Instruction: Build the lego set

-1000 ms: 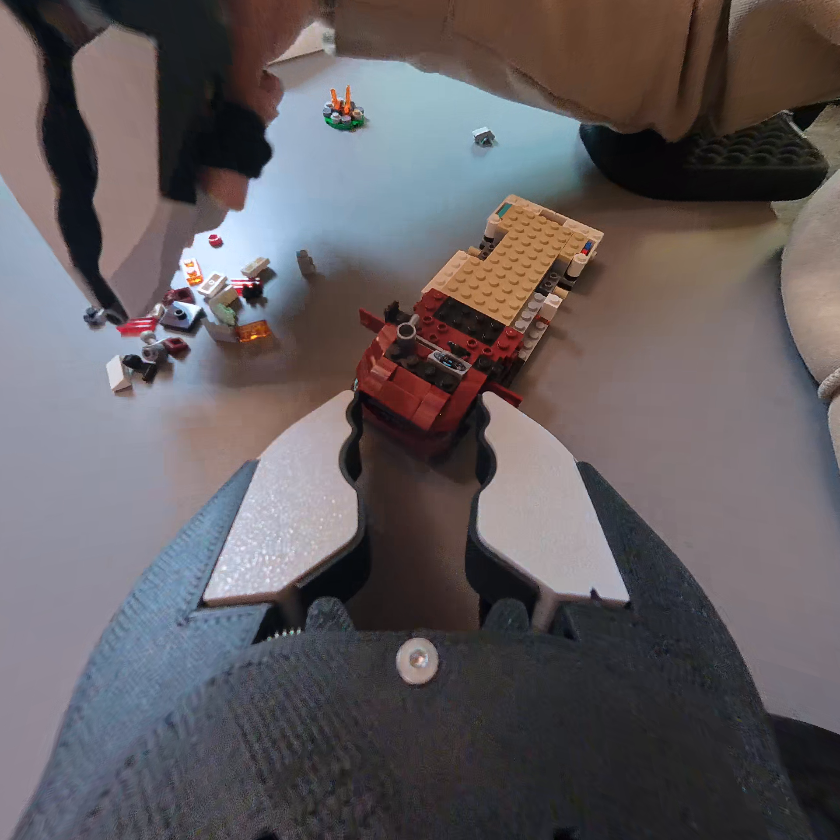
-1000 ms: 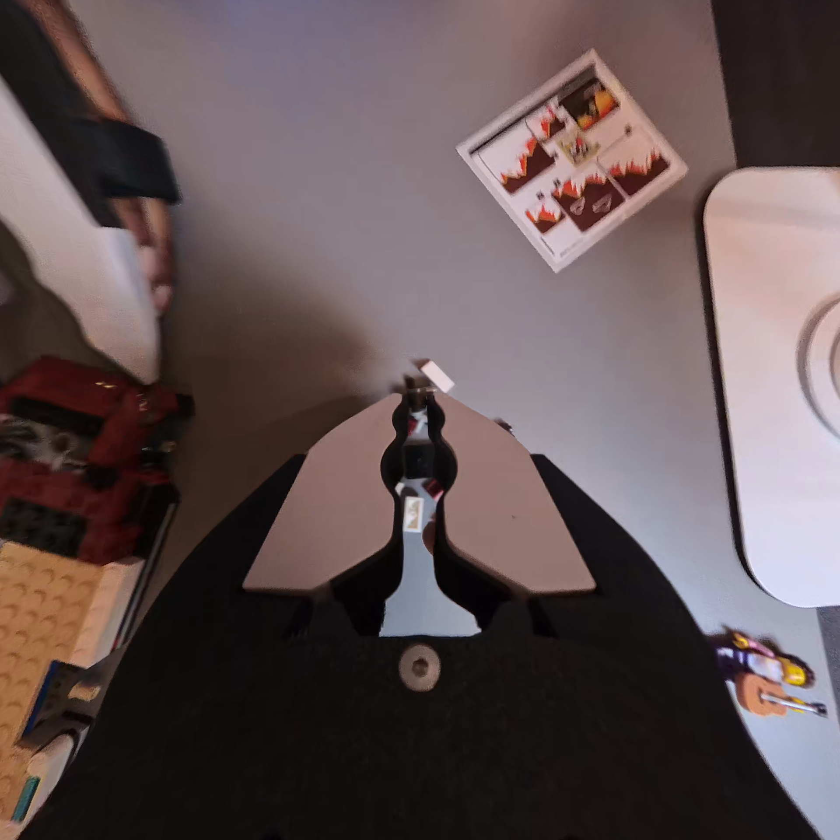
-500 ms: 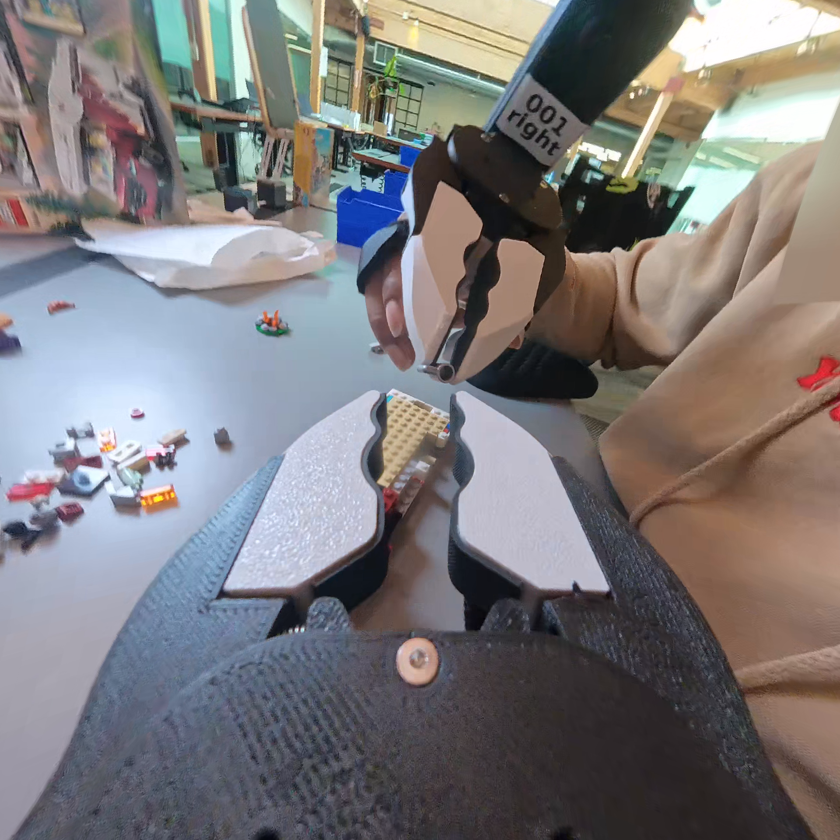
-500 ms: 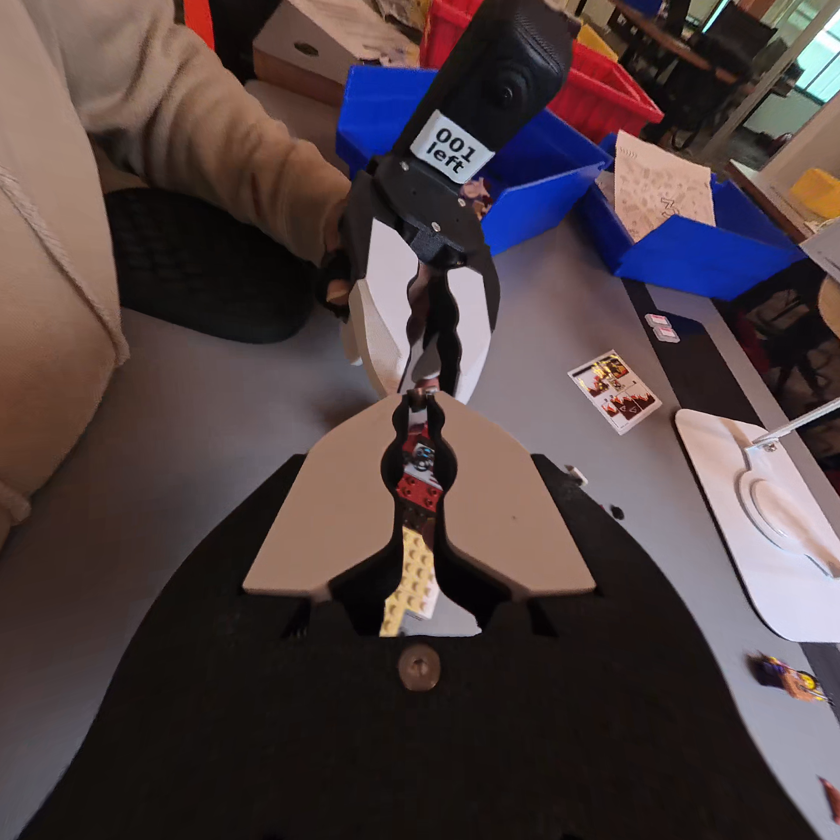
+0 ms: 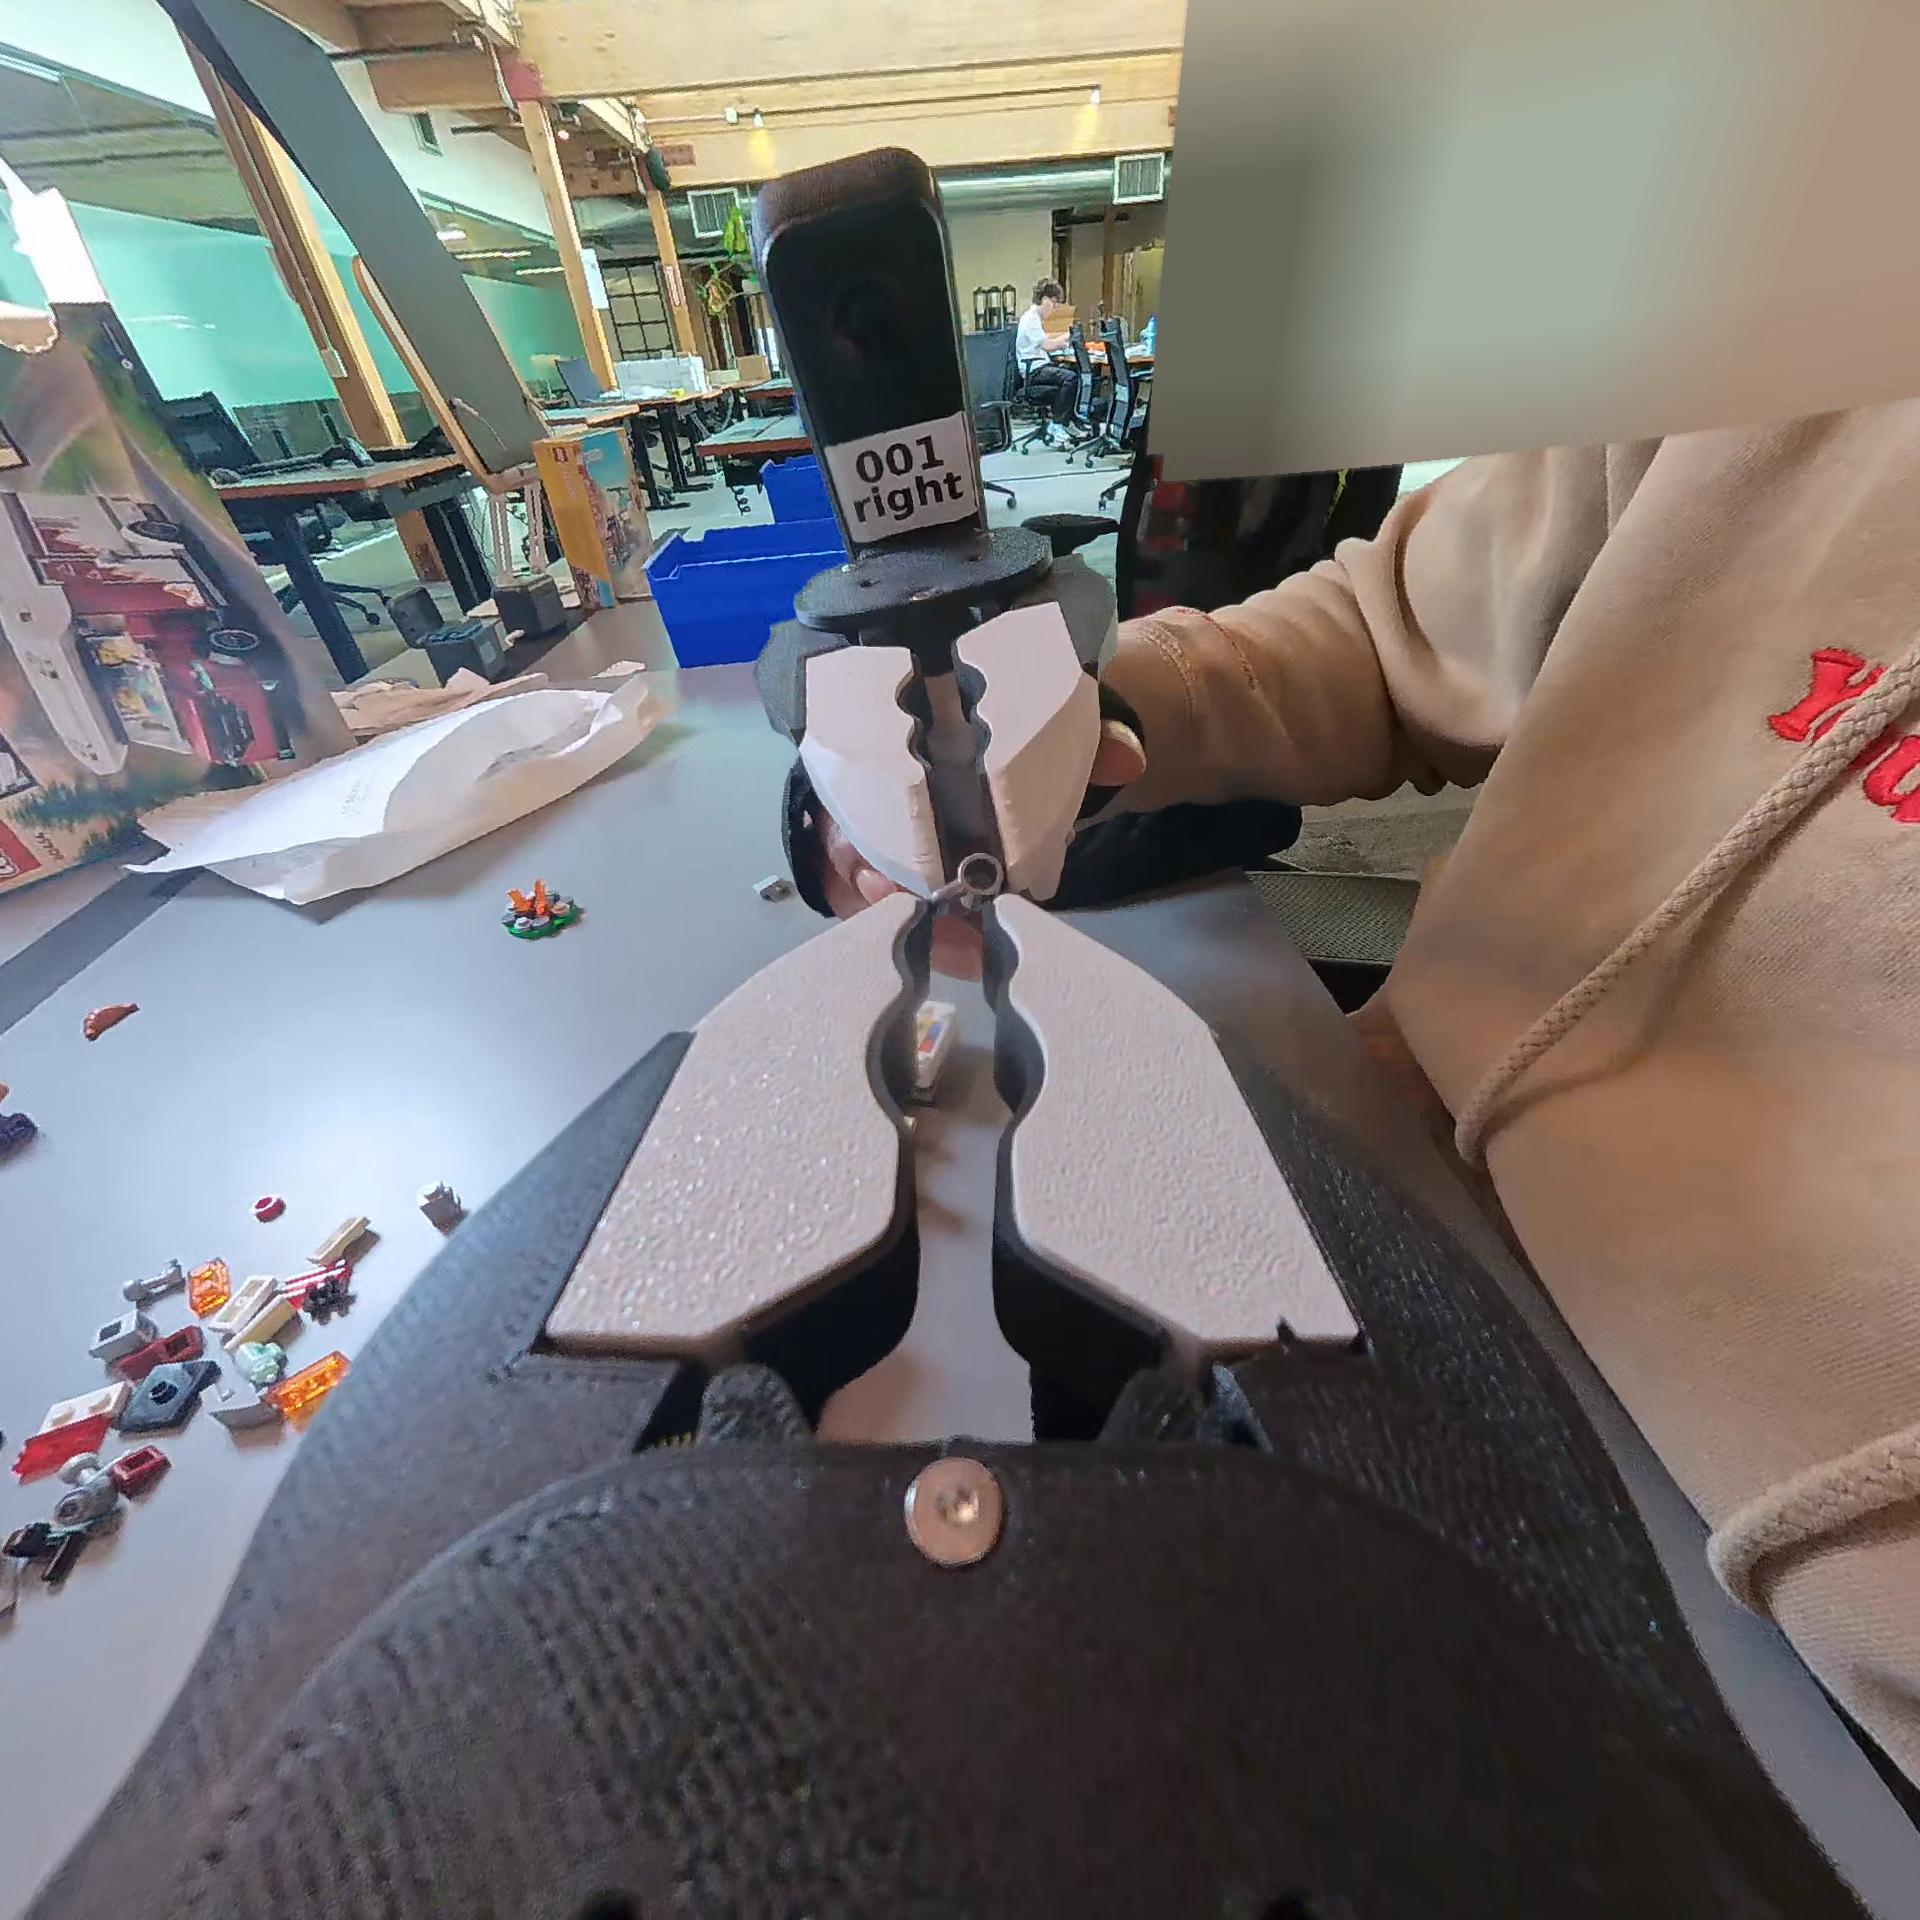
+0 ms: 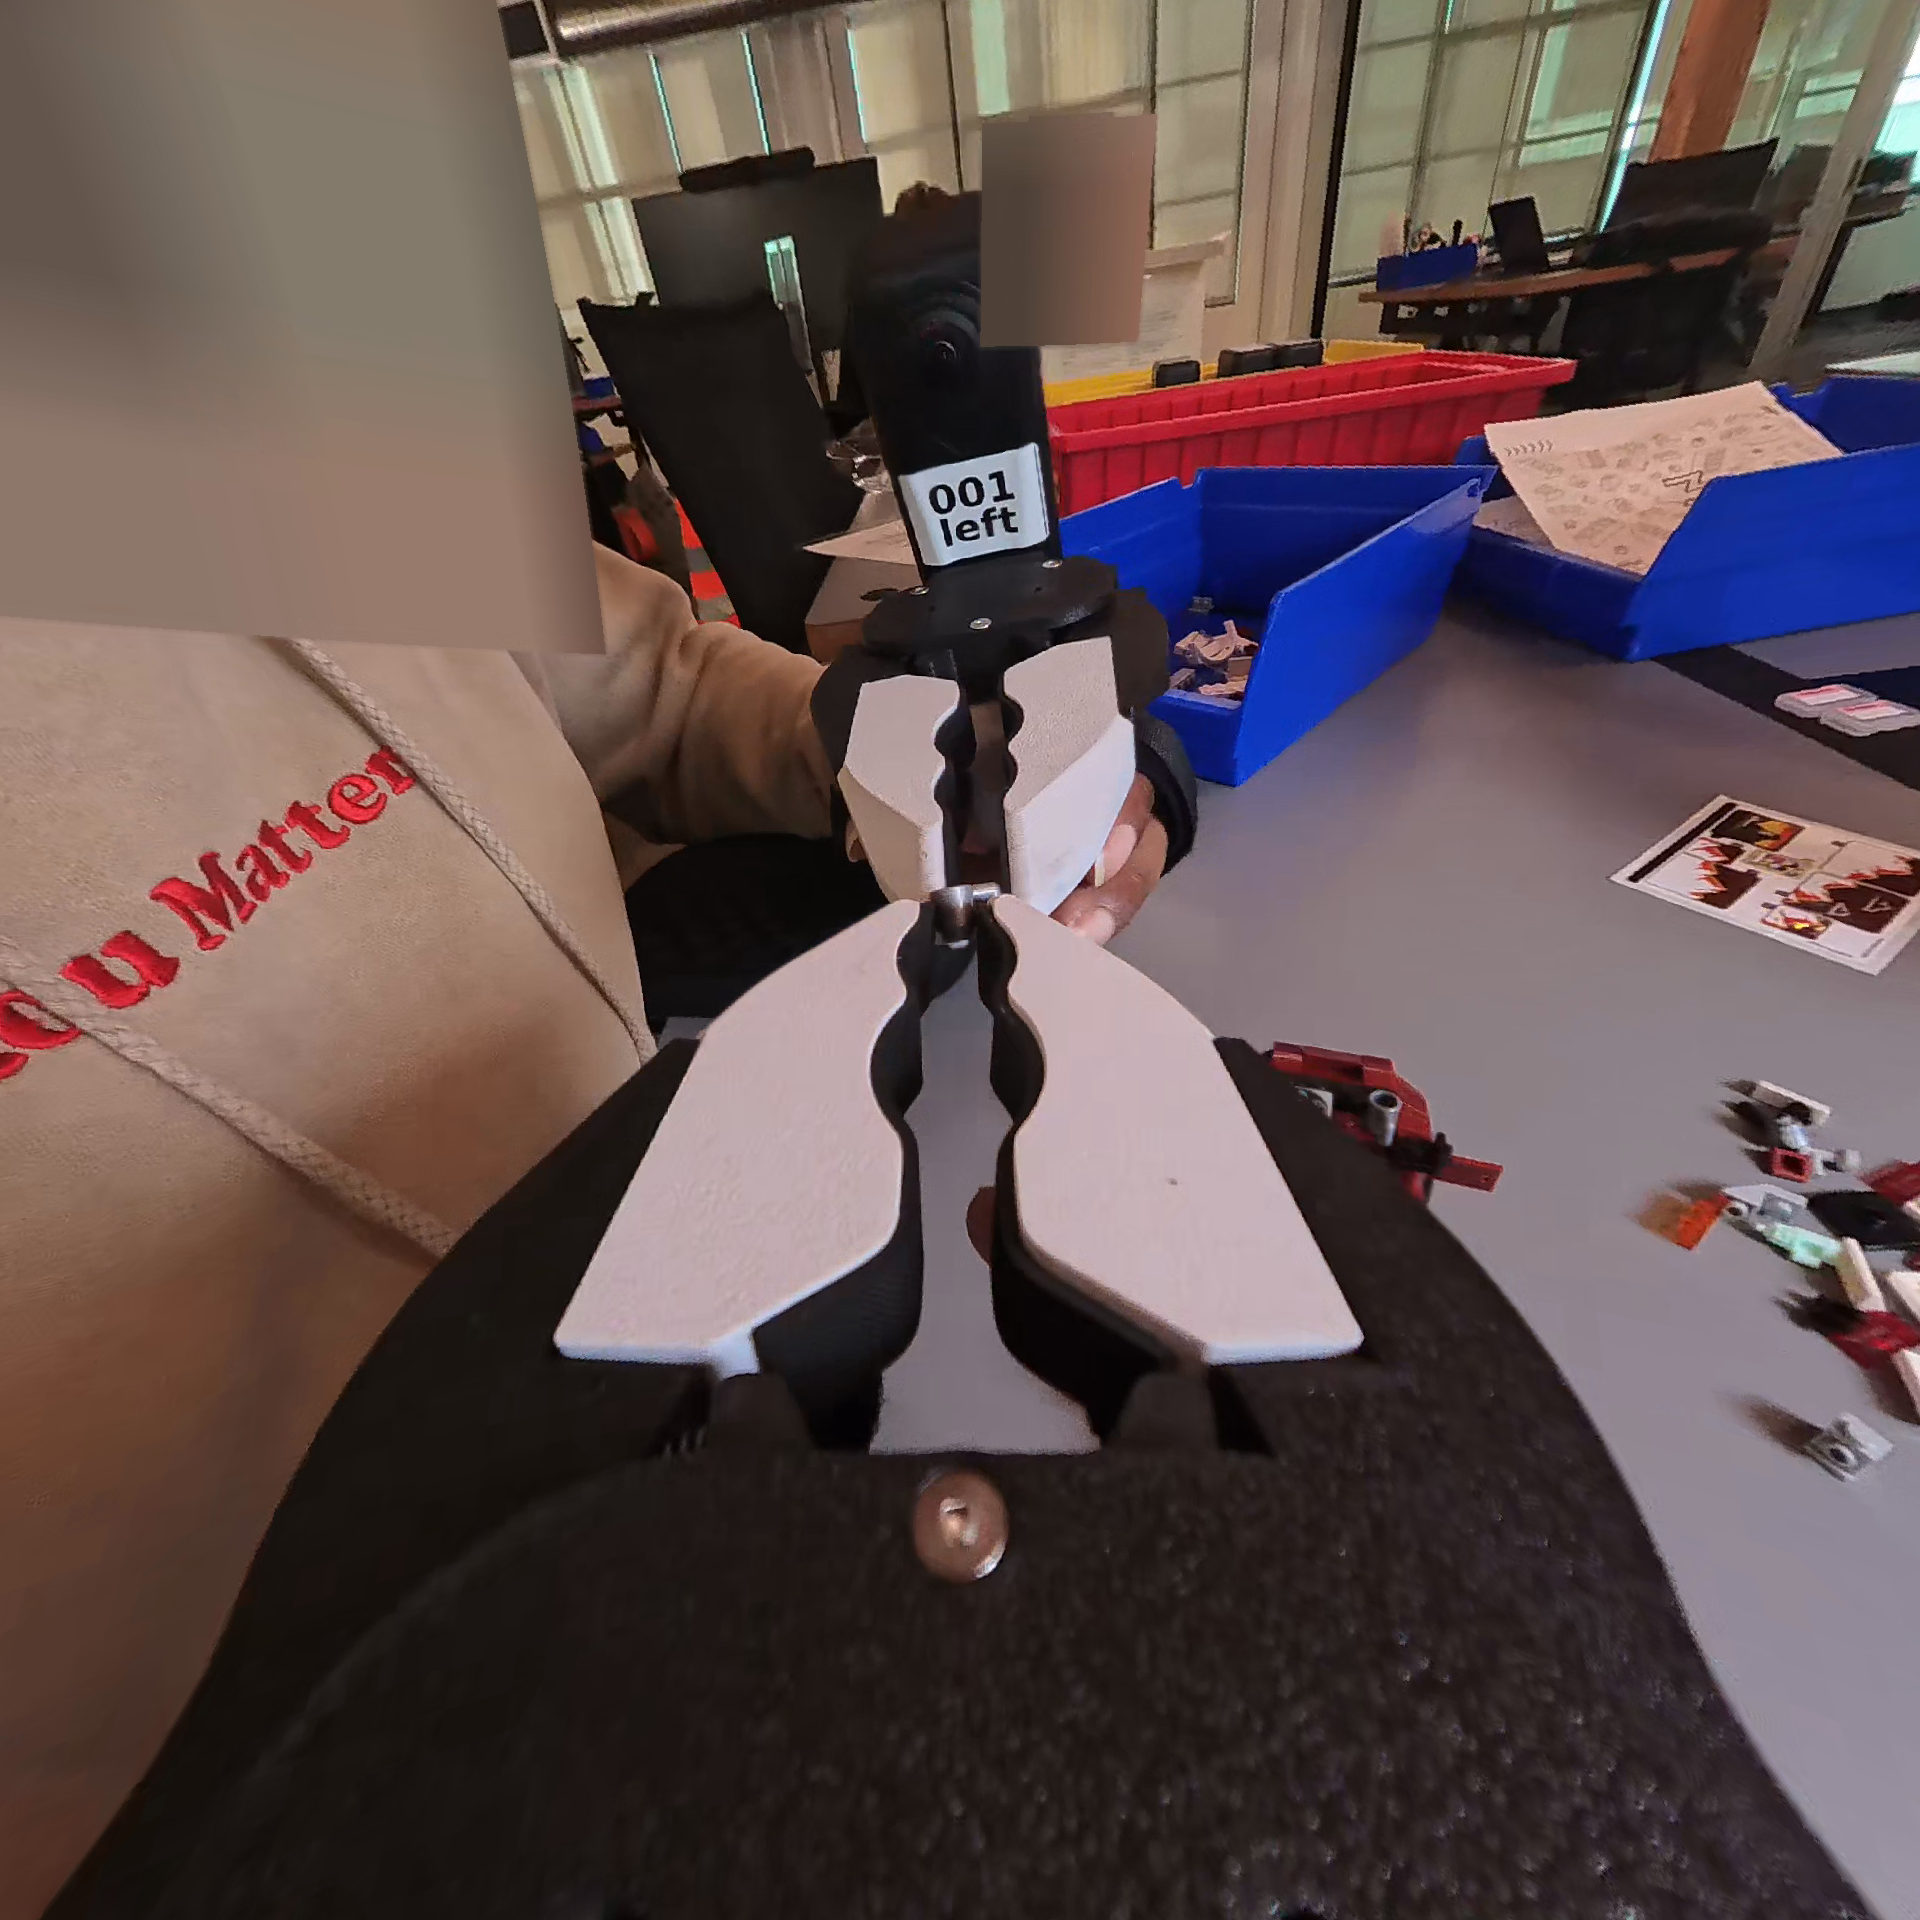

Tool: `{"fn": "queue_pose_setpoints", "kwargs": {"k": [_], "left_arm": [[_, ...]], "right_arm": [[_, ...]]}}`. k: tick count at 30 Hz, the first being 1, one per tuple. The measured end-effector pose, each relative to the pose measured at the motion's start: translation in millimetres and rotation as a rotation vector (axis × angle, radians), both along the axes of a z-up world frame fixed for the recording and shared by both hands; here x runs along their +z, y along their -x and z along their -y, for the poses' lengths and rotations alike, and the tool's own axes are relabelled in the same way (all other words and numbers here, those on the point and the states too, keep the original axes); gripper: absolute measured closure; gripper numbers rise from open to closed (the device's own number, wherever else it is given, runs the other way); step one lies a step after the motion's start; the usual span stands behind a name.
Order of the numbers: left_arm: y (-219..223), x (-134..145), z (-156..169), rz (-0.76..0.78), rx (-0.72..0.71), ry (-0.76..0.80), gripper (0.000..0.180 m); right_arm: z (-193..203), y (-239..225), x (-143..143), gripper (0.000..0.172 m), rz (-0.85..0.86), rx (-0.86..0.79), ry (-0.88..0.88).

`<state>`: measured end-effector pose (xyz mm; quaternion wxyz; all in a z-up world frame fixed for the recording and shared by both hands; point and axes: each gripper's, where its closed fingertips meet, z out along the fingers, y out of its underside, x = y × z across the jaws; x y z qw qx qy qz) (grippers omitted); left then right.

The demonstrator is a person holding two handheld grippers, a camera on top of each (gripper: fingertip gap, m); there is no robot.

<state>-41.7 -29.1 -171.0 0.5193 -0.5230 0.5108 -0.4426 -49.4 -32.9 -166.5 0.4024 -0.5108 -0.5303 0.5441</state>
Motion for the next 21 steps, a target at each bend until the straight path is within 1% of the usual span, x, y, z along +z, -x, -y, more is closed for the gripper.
{"fn": "queue_pose_setpoints", "kwargs": {"k": [4,12,18,21], "left_arm": [[1.7,-5.0,-3.7,-0.002,0.015,0.017,0.178],[1.2,-16.8,-10.6,-0.021,0.03,0.053,0.178],[4.1,-25.1,-26.2,-0.047,0.098,0.109,0.179],[6.7,-26.9,-31.6,-0.046,0.118,0.132,0.179]], "right_arm": [[-1.7,-0.2,-4.6,0.164,-0.004,0.01,0.03],[-8.6,-0.5,-15.9,0.164,-0.028,0.026,0.157],[-25.5,-0.8,-25.6,0.164,-0.009,-0.057,0.154],[-33.1,-1.0,-29.9,0.168,0.005,-0.114,0.12]]}}
